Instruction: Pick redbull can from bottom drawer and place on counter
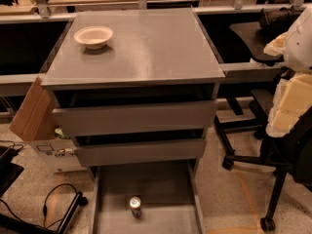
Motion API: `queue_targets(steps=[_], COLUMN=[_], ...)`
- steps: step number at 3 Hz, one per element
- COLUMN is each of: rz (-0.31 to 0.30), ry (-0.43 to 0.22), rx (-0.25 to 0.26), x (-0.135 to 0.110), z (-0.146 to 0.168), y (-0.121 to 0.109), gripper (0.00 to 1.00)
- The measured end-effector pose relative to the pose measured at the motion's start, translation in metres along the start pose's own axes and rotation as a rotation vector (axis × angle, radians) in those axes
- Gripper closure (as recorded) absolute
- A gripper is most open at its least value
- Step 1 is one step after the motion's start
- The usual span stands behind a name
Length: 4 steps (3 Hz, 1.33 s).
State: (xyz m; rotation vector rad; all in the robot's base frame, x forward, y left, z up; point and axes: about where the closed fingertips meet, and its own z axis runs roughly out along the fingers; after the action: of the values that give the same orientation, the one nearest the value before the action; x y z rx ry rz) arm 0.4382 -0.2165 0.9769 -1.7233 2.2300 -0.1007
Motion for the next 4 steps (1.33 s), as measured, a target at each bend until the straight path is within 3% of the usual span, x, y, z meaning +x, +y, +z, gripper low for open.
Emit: queue_targets(steps=[1, 2, 3, 4], rz=[-0.005, -0.019, 0.007, 0.059], ry=[-0.02, -0.122, -0.349, -0.573], rx=[0.007, 0.001, -0.028, 0.015], x=[-0.001, 0.006, 0.019, 0.018], z=[0.005, 0.039, 0.12, 0.171], y=[0.002, 0.015, 0.043, 0.037], gripper=[0.0, 0.0, 0.0, 0.0])
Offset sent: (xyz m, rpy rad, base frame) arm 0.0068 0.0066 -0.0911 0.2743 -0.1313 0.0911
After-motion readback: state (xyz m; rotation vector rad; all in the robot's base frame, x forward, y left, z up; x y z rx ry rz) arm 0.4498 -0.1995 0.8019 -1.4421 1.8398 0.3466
